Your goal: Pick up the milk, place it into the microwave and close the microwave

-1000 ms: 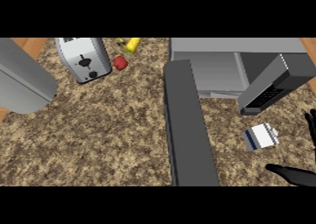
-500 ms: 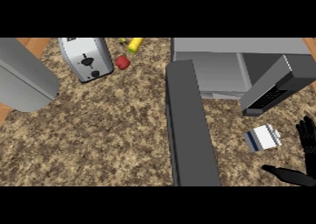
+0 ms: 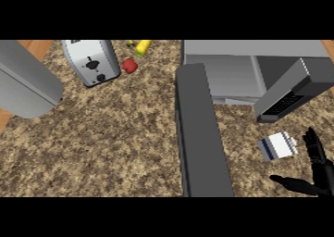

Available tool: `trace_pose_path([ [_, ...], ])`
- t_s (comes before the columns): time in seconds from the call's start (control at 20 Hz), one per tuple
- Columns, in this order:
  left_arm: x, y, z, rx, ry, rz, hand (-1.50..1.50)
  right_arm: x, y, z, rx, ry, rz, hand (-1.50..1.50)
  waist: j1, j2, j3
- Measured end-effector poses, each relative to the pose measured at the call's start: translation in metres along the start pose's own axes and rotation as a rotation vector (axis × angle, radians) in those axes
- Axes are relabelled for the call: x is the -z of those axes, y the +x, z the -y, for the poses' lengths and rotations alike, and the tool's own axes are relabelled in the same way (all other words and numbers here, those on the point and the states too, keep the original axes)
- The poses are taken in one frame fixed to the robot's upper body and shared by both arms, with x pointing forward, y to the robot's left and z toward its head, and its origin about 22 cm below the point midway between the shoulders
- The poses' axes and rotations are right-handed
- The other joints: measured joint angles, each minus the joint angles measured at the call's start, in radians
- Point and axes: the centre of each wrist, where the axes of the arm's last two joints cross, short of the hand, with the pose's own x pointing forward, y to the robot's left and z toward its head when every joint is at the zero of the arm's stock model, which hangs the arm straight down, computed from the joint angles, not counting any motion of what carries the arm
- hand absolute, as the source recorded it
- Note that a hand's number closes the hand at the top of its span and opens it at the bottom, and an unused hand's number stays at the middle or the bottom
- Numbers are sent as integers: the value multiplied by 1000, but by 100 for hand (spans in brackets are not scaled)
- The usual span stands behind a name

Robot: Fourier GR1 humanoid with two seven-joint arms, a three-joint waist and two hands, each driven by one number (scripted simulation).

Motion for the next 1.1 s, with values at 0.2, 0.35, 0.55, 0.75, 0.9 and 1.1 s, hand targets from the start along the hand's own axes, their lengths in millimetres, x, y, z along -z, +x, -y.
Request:
trace_pose_path([
  [0.2,-7,0,-3,-4,-7,2,-150,-2,-15,-8,11,8,0,-150,5,1,1],
  [0.35,-6,-2,-1,-27,-5,6,-150,-2,-21,-7,27,12,1,-150,4,2,1],
  [0.55,-8,-1,-2,-29,-9,11,-150,7,-23,-12,71,18,-3,-150,6,3,2],
  [0.75,-12,1,-6,-22,-14,1,-150,12,-24,-17,112,14,-12,150,8,4,2],
  [0.9,-11,0,-6,-34,-12,-3,-150,15,-24,-23,135,36,-19,150,8,5,2],
  [1.1,-14,0,-6,-44,-23,-6,-150,20,-23,-31,144,64,-13,150,11,4,1],
])
